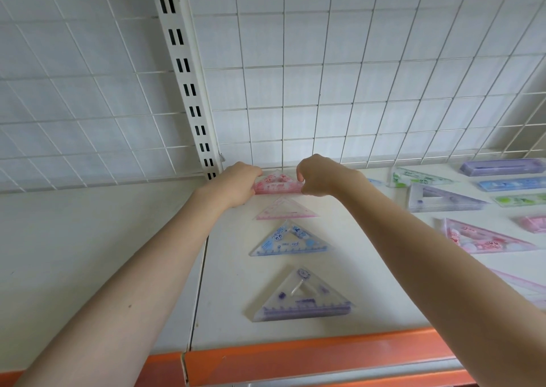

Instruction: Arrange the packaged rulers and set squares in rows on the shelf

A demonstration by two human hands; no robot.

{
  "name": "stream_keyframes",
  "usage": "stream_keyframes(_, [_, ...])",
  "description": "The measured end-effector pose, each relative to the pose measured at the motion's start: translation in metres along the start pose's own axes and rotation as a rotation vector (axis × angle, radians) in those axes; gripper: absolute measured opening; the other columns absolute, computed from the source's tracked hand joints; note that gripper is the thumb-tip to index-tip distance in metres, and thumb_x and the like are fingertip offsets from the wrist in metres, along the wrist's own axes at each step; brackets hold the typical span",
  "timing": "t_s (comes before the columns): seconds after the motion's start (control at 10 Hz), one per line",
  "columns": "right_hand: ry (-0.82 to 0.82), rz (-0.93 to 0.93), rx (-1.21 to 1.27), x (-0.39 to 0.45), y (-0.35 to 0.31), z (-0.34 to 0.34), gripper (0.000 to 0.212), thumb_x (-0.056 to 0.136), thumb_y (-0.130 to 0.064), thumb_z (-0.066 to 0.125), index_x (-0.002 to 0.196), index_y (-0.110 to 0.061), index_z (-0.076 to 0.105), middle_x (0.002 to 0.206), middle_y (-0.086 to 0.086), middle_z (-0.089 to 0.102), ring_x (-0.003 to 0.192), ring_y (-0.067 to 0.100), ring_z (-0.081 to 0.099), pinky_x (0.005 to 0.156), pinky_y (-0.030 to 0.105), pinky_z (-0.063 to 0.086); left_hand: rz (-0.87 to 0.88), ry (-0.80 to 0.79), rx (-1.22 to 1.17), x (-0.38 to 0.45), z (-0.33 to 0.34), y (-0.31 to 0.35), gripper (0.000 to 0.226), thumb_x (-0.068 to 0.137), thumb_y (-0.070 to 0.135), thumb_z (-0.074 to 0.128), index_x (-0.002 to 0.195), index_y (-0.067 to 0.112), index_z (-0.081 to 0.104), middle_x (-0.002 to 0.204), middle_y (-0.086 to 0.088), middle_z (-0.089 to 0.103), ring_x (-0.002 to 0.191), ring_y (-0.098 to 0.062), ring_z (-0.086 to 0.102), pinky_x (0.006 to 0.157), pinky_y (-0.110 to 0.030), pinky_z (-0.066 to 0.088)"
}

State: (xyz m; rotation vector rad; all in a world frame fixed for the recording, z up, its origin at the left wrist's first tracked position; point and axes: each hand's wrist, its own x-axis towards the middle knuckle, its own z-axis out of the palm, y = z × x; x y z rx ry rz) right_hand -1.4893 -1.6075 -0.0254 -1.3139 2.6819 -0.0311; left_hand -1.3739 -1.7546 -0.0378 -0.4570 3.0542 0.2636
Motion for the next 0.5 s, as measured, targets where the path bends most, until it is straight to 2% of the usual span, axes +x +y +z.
stream_keyframes(0.3, [0.027,0.016,-0.006,-0.004,-0.002,-0.001,0.032,0.085,-0.006,0.051,0.115,-0.002,0.058,0.113,0.014,0.059,0.1,0.03,0.06,0.08,0.033,0.05,-0.023,-0.004,-0.027,-0.005,-0.002,0.003,0.033,0.089,0.001,0.047,0.121,0.003,0.053,0.114,-0.015,0.058,0.099,-0.028,0.058,0.086,-0.042,0.049])
stream_keyframes(0.4, [0.052,0.004,0.007,-0.007,-0.001,0.002,0.032,0.085,-0.009,0.051,0.116,-0.002,0.056,0.11,0.013,0.06,0.102,0.029,0.057,0.085,0.036,0.05,-0.035,-0.009,-0.019,-0.005,0.001,0.0,0.032,0.09,0.006,0.05,0.123,0.004,0.052,0.116,-0.014,0.057,0.101,-0.028,0.057,0.087,-0.041,0.048])
stream_keyframes(0.5, [0.159,0.006,0.035,-0.013,-0.001,0.003,0.032,0.086,-0.015,0.052,0.115,-0.002,0.056,0.108,0.012,0.06,0.103,0.029,0.055,0.087,0.041,0.049,-0.052,0.063,-0.004,-0.005,-0.008,0.006,0.032,0.091,0.015,0.052,0.121,0.004,0.049,0.119,-0.014,0.054,0.104,-0.028,0.055,0.087,-0.042,0.048])
